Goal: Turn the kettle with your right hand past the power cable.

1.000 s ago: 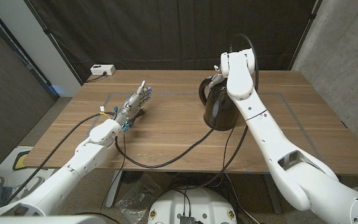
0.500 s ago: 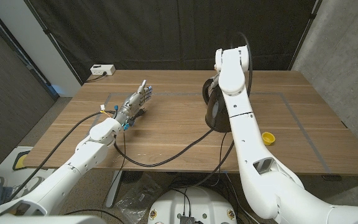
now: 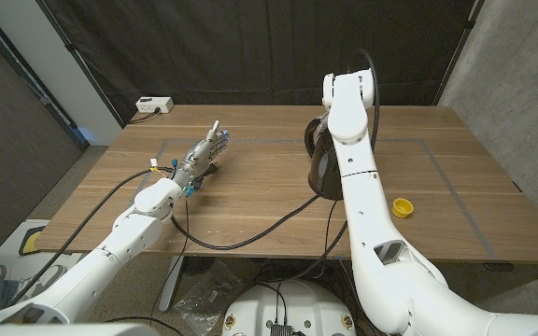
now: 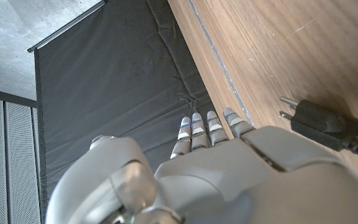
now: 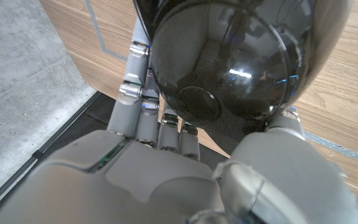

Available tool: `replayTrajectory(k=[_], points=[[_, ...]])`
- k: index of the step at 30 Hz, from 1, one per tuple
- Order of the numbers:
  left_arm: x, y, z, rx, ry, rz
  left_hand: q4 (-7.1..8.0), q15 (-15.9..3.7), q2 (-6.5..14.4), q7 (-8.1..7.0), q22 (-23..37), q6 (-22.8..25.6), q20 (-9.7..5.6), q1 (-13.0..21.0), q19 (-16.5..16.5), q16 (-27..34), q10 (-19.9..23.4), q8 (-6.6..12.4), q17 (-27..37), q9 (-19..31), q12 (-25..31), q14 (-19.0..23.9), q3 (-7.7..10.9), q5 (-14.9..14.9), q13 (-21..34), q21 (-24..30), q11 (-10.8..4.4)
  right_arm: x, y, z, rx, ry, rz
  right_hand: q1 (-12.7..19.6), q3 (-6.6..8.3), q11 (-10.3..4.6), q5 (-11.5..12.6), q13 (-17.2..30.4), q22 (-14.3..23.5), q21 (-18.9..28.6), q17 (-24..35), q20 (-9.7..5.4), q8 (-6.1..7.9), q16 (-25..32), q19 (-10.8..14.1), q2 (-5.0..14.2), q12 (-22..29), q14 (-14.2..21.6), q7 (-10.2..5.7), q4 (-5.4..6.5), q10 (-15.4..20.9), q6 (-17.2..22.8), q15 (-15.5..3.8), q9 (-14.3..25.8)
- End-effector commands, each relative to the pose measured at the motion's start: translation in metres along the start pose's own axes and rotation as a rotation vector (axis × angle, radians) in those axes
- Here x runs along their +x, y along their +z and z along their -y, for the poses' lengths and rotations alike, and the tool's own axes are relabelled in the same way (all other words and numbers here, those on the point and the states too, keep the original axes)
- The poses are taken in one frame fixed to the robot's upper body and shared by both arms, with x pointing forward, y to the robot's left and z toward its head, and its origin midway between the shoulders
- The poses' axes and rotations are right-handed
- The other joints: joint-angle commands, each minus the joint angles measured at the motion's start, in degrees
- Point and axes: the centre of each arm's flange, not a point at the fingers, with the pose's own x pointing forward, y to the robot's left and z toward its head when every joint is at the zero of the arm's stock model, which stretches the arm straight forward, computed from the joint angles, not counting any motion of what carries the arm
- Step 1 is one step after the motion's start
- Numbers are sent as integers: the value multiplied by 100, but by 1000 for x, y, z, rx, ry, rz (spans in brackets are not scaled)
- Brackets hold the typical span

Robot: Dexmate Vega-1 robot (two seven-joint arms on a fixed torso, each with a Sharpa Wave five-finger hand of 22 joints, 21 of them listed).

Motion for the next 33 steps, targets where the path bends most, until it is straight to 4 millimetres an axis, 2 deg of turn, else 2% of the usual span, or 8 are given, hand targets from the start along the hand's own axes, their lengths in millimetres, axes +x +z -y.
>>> replayTrajectory(k=[1, 7, 12, 16, 20, 26, 29, 33], points=[[-1, 0, 0, 1, 1, -4, 7, 12, -16, -9, 13, 58, 18, 17, -28, -9, 34, 3, 19, 28, -17, 20, -33, -4, 24, -2, -10, -5, 1, -1, -37, -42, 18, -232, -188, -180, 16, 11, 45, 62, 22, -1433, -88, -33, 1139, -139, -157, 1229, -10, 65, -104, -326, -1449, 26], [-2, 0, -1, 1, 4, -4, 9, 6, -12, -6, 13, 73, 30, 22, -28, -8, 32, 4, 19, 28, -18, 22, -32, -9, 24, 0, -14, -11, 3, 1, -67, -68, 45, -873, -601, 33, 112, 24, 8, -107, 37, -1284, -162, -28, 666, -422, -415, 23, 118, 283, -969, -1608, -987, 17], [-2, 0, -2, -1, 8, -3, 10, 1, -9, -10, 13, 76, 42, 25, -26, -6, 41, 2, 19, 28, -16, 28, -31, -12, 24, 2, -15, -18, 5, 3, -86, -90, 63, -1101, -832, 300, 199, 28, -141, -592, 31, -757, -128, -57, 146, -469, -432, -1041, -3, 350, -1821, -2791, -435, 25], [-3, -1, -4, -4, 11, -5, 11, 0, -6, -20, 13, 85, 43, 29, -21, -4, 43, 2, 19, 28, -15, 34, -29, -16, 24, 5, -17, -24, 7, 5, -97, -108, 81, -1241, -1009, 520, 269, 33, -135, -1151, 25, 262, -32, -74, -992, -406, -411, -2509, -28, 408, -2595, -3255, 128, 39], [-4, -1, -5, -5, 14, -6, 12, -3, -3, -21, 13, 90, 51, 33, -17, -4, 54, 2, 19, 28, -12, 35, -28, -19, 24, 8, -14, -29, 7, 7, -83, -132, 105, -1356, -1171, 661, 312, 29, -115, -1158, 16, 1021, 13, -53, -2193, -359, -399, -3632, -45, 446, -3147, -3286, 232, 33], [-4, -1, -7, -5, 17, -6, 14, 3, 1, -22, 14, 92, 62, 39, -31, -5, 57, -2, 19, 28, -12, 34, -26, -24, 25, 4, -34, -35, 10, 9, -100, -162, 126, -1688, -1547, 670, 416, 33, -111, -1151, 18, 1081, -24, -31, -4205, -257, -418, -5379, -172, 562, -4143, -3506, 232, 21], [-4, -2, -7, -6, 16, -7, 14, 3, 2, -26, 14, 95, 62, 41, -28, -5, 58, -3, 19, 28, -12, 36, -25, -25, 25, 6, -27, -38, 10, 10, -112, -172, 131, -1790, -1660, 672, 454, 40, -105, -1145, 27, 1082, -21, -15, -4879, -205, -411, -5950, -191, 606, -4548, -3667, 231, 26], [-3, -2, -8, -6, 15, -7, 15, 0, 4, -22, 14, 98, 65, 44, -32, -5, 61, -4, 19, 28, -12, 35, -24, -28, 25, 5, -23, -43, 9, 11, -109, -197, 139, -1807, -1677, 672, 461, 42, -103, -1143, 30, 1082, -34, -7, -4994, -188, -405, -6029, -186, 615, -4618, -3748, 232, 28]])
